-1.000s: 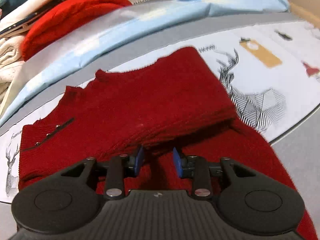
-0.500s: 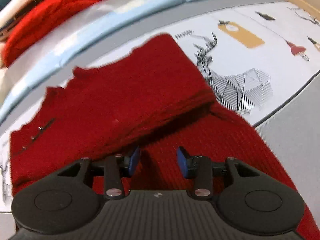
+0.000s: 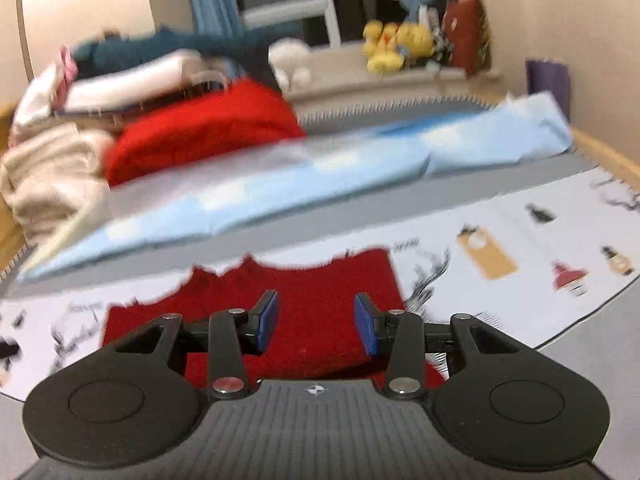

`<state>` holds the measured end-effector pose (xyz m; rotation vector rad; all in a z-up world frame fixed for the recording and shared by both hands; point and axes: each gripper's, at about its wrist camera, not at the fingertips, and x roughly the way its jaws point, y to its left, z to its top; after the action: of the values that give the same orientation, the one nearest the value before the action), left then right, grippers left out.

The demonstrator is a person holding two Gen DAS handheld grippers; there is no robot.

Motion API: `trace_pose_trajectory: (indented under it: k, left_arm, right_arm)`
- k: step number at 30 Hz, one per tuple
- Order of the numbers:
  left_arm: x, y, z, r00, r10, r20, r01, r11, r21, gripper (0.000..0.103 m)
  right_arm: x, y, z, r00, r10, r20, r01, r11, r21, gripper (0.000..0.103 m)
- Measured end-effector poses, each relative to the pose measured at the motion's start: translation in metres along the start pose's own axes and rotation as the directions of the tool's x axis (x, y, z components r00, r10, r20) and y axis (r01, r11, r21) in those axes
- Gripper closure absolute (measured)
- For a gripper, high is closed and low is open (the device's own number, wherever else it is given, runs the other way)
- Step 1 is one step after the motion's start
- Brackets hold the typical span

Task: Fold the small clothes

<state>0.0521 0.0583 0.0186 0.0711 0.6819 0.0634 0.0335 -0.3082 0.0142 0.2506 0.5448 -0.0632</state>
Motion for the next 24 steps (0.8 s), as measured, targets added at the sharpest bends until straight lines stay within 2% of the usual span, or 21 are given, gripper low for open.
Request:
trace_pose_trajectory:
  k: [2,6,8,10,13,17,20,22,24]
  left_arm:
    - [-0.017,0.007,-0.008,1.0,-0.009,-0.023,0.009,0.999,-0.038,0.08]
    - [-0.06,0.011,-0.032,0.998,-0.046,-0.038,0.045,0.998,-0.04,0.08]
    - [-0.078,0.012,-0.052,0.996,-0.067,-0.067,0.063,0.996,-0.06,0.08]
    - [-0.089,0.013,-0.073,0.99,-0.088,-0.113,0.077,0.992,-0.095,0.08]
    - [-0.099,0.012,-0.105,0.98,-0.103,-0.172,0.078,0.986,-0.147,0.08]
    - [-0.099,0.012,-0.155,0.97,-0.088,-0.227,0.05,0.985,-0.165,0.08]
    - [-0.089,0.017,-0.192,0.955,-0.062,-0.292,0.013,0.986,-0.166,0.08]
    - [-0.081,0.024,-0.209,0.943,-0.058,-0.327,-0.009,0.98,-0.199,0.08]
    - [-0.076,0.03,-0.222,0.94,-0.055,-0.337,-0.016,0.979,-0.205,0.08]
  right_arm:
    - [-0.034,-0.007,0.004,1.0,0.008,0.019,-0.008,1.0,0.004,0.06]
    - [-0.103,-0.035,-0.008,0.999,0.033,0.041,-0.033,0.999,-0.017,0.059]
    - [-0.131,-0.055,-0.024,0.999,0.013,0.035,-0.012,0.999,-0.031,0.059]
    - [-0.145,-0.082,-0.045,0.999,-0.032,-0.006,0.032,0.999,-0.014,0.059]
    - [-0.146,-0.114,-0.074,0.993,-0.075,-0.087,0.077,0.997,0.016,0.06]
    - [-0.132,-0.137,-0.108,0.97,-0.113,-0.216,0.117,0.993,0.005,0.06]
    - [-0.12,-0.144,-0.131,0.944,-0.136,-0.302,0.133,0.991,-0.028,0.06]
    - [-0.111,-0.151,-0.142,0.922,-0.151,-0.357,0.155,0.988,-0.019,0.06]
    - [-0.105,-0.158,-0.151,0.9,-0.168,-0.401,0.183,0.983,0.001,0.06]
